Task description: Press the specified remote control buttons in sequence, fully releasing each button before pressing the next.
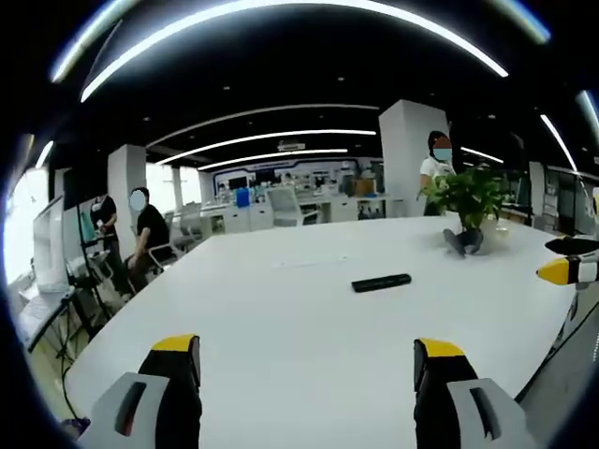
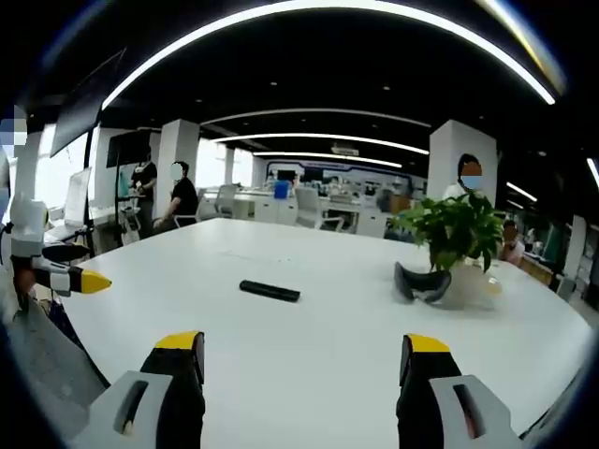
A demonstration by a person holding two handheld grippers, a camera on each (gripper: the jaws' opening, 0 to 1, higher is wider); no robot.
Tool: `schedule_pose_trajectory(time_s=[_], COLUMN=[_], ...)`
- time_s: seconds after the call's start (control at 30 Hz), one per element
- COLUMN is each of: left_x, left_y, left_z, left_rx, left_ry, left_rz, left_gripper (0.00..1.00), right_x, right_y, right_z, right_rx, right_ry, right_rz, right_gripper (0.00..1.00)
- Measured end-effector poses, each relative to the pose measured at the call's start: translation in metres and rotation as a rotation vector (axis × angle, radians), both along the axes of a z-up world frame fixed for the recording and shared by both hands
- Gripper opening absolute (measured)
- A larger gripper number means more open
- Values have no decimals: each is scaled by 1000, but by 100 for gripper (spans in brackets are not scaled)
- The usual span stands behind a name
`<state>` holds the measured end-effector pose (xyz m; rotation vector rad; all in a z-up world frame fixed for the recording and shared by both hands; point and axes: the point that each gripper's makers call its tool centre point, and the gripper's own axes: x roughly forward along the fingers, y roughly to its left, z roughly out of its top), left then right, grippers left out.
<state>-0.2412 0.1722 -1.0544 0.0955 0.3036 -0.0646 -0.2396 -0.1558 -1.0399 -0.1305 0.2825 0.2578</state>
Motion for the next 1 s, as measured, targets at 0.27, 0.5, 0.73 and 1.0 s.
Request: schedule_pose_trajectory(time_s=[0.27,0.5,0.73,1.0], left_x=[0,-1,-1,-1], left_y=[-4,-4,-7,-8], left_z=[-2,-2,-4,-6], left_rx=[-4,-4,-3,4], left_ry=[11,16,24,35], left_rz=[-17,-17,-28,-36], left_gripper=[99,99,99,99], right_x=[0,0,-1,-1], right_y=[1,2,3,3], right_z=[-1,-1,-3,-4], right_rx=[-4,-8,-10,-18], right_ry=[5,7,14,20], right_rz=[5,11,15,17], right_gripper=[85,85,84,83])
